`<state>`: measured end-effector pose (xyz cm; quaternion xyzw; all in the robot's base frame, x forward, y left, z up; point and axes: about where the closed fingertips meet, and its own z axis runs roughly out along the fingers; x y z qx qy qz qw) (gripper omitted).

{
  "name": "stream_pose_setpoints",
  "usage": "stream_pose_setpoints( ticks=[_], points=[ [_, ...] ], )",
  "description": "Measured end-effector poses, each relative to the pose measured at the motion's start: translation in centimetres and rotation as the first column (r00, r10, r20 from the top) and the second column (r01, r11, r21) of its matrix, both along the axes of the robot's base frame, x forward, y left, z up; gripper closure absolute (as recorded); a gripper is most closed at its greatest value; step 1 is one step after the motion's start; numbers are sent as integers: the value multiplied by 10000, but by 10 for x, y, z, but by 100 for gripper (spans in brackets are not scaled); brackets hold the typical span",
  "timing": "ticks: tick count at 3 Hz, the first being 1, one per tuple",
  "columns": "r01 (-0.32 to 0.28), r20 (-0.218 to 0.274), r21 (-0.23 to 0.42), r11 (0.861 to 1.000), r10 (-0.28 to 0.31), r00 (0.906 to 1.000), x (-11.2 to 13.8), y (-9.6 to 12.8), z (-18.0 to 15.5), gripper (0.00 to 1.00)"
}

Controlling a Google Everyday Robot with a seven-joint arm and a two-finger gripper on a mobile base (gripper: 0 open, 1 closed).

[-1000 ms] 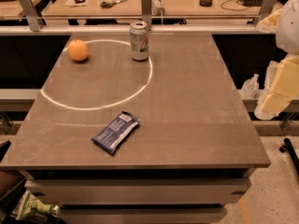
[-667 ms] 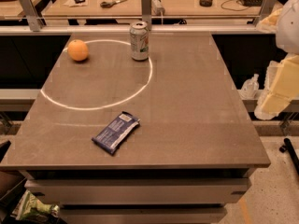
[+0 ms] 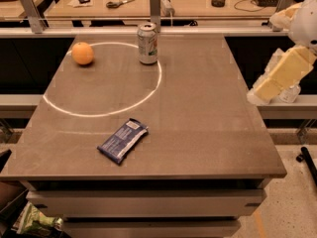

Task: Pick 7up can

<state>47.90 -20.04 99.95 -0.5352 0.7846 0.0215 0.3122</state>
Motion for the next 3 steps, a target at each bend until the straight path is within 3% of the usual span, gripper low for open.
stream_pose_setpoints(
  ticks=[1, 2, 3],
  points=[
    [458, 588, 1723, 9840, -567, 9967, 17, 19, -1, 0],
    [663, 1063, 3007, 9514, -1026, 9890, 43, 45, -9, 0],
    [955, 1433, 4011, 9111, -1654, 9758, 72, 68, -17, 0]
  ],
)
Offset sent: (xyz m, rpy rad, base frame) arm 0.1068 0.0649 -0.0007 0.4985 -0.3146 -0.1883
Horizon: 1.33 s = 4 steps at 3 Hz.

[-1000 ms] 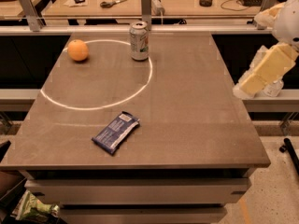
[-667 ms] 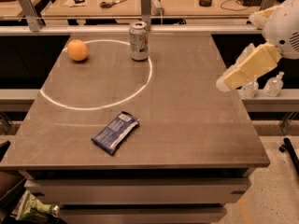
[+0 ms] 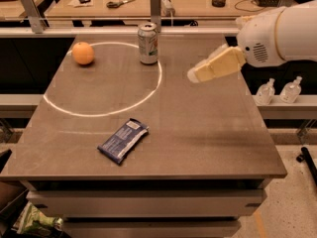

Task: Pick 7up can

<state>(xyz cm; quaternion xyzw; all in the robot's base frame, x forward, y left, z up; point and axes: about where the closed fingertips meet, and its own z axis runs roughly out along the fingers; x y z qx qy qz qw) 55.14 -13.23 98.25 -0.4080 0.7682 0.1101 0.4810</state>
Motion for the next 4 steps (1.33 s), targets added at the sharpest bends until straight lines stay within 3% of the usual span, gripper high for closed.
stream_pose_setpoints(
  ticks=[1, 2, 3, 4],
  points=[
    [502, 737, 187, 9986, -514, 9959, 15, -4, 17, 0],
    [542, 872, 263, 9982, -563, 9946, 24, 2, 22, 0],
    [563, 1192, 484, 9972, -617, 9910, 55, 24, 22, 0],
    [524, 1496, 1097, 9926, -686, 9864, 95, 59, 9, 0]
  ],
)
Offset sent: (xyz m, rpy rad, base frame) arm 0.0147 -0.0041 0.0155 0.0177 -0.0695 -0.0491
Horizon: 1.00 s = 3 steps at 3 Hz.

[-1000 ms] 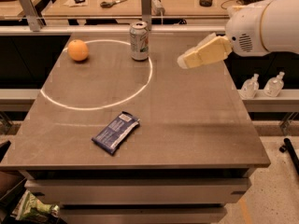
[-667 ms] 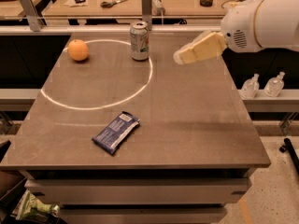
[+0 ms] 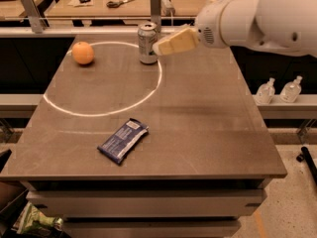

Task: Pick 7up can

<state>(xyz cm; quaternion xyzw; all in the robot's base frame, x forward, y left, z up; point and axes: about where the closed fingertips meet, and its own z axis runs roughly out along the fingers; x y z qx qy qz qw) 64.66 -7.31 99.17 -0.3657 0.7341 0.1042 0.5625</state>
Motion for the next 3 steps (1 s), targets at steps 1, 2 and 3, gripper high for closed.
stream_pose_setpoints(
  ticks=[1, 2, 3],
  points=[
    [-23, 277, 701, 9975, 4, 9996, 33, 26, -13, 0],
    [-140, 351, 1377, 9904, 92, 9993, 61, 48, -27, 0],
    [-193, 219, 2001, 9796, 152, 9996, 82, 63, -45, 0]
  ],
)
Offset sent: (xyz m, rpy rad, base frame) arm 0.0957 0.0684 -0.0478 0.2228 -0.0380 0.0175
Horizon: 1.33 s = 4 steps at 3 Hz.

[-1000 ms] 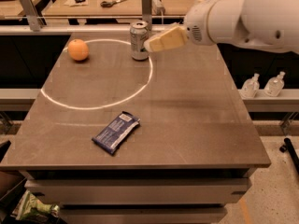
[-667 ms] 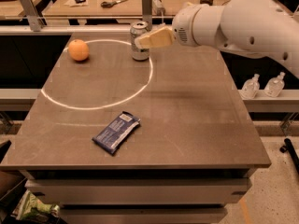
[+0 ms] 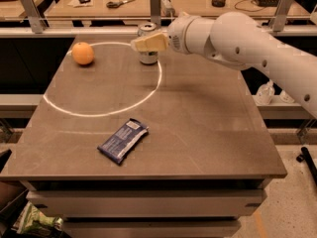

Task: Pick 7up can

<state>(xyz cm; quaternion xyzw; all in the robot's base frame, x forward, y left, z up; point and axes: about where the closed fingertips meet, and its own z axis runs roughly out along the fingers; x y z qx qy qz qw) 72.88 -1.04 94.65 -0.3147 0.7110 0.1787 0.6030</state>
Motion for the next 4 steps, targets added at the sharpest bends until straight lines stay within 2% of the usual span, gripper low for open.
stream_pose_setpoints(
  ticks=[3, 4],
  points=[
    [-312, -355, 1144, 9929, 354, 9987, 35, 35, -35, 0],
    [-391, -327, 1483, 9882, 444, 9985, 37, 48, -46, 18]
  ],
)
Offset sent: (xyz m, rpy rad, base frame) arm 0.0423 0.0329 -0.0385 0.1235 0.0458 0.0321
